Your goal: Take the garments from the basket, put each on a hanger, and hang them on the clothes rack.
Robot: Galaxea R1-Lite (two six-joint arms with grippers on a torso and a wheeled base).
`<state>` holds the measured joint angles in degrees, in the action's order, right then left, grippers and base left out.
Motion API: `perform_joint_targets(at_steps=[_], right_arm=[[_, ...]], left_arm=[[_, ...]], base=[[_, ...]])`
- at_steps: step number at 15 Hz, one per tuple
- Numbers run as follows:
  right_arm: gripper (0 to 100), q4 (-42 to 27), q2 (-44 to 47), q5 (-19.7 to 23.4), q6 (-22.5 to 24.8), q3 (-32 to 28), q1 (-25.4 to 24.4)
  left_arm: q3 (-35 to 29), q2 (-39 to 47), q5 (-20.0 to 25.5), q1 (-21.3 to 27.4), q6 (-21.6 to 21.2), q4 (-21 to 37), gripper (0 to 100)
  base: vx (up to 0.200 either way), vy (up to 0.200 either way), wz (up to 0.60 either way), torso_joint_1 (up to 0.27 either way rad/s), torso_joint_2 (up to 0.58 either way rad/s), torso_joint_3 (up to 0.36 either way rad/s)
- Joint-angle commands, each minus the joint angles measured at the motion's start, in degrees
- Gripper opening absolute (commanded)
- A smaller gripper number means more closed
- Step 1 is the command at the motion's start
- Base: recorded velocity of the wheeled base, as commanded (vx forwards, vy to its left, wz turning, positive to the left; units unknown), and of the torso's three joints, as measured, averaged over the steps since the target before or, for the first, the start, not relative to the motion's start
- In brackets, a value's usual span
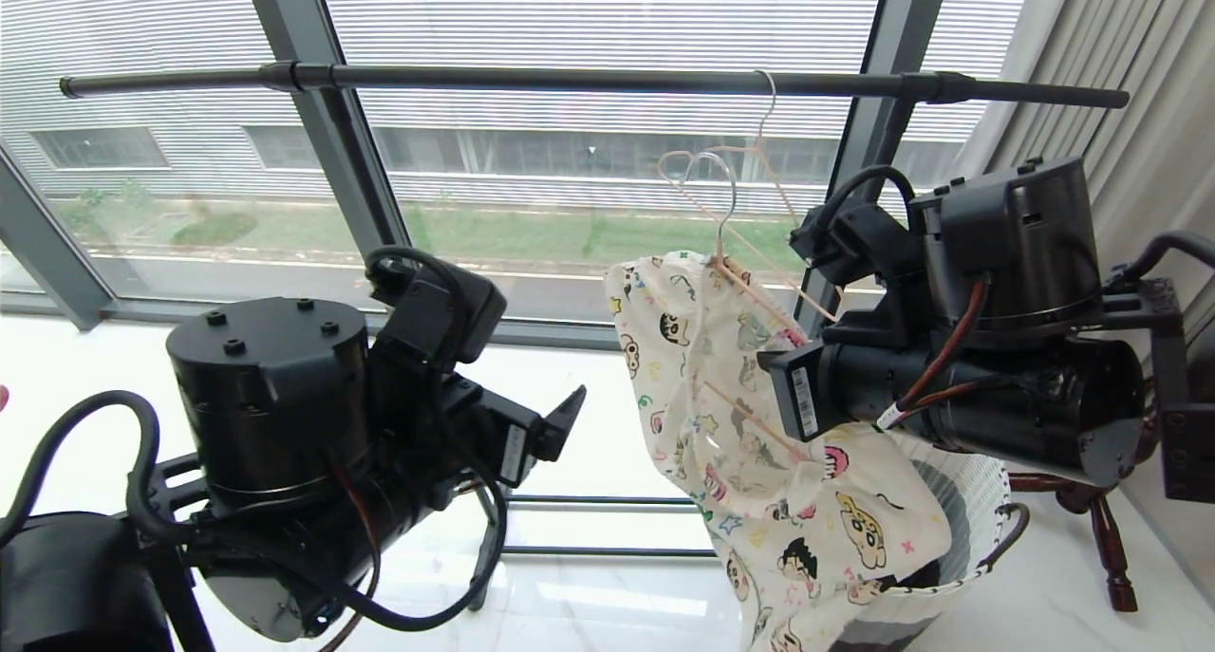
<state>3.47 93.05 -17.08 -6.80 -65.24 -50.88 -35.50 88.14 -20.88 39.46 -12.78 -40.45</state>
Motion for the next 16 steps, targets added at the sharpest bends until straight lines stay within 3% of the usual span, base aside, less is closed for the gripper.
perform_joint_targets(at_steps=[1,2,5,12,14,16], right_arm=[[0,0.30,0.46,0.03,0.03,-0.41,-0.09],[0,0.48,1.17,0.03,0.03,-1.55,-0.18],[0,0.48,2.84,0.03,0.21,-4.37,-0.27],[0,0.39,4.68,0.03,0.30,-8.58,-0.01],[0,0.48,4.86,-0.59,0.30,-9.46,1.05],[0,0.48,4.86,-1.38,0.47,-10.61,1.84]], left_arm=[[3.24,-3.41,-0.04,-5.18,-1.90,-0.07,100],[3.86,-4.55,-0.04,-7.91,-2.17,-0.07,100],[3.77,-6.75,-0.04,-8.70,-2.17,0.02,100],[3.59,-6.84,0.14,-8.79,-1.99,-0.07,100],[3.59,-6.84,0.40,-8.70,-1.90,-0.07,100],[3.42,-6.84,0.67,-8.70,-1.90,-0.07,100]], base=[[0.000,0.000,0.00,0.000,0.00,0.000],[0.000,0.000,0.00,0.000,0.00,0.000],[0.000,0.000,0.00,0.000,0.00,0.000],[0.000,0.200,0.00,0.004,0.00,0.001],[0.200,0.200,0.00,0.000,0.00,0.000],[0.200,0.000,0.00,-0.005,0.00,0.002]])
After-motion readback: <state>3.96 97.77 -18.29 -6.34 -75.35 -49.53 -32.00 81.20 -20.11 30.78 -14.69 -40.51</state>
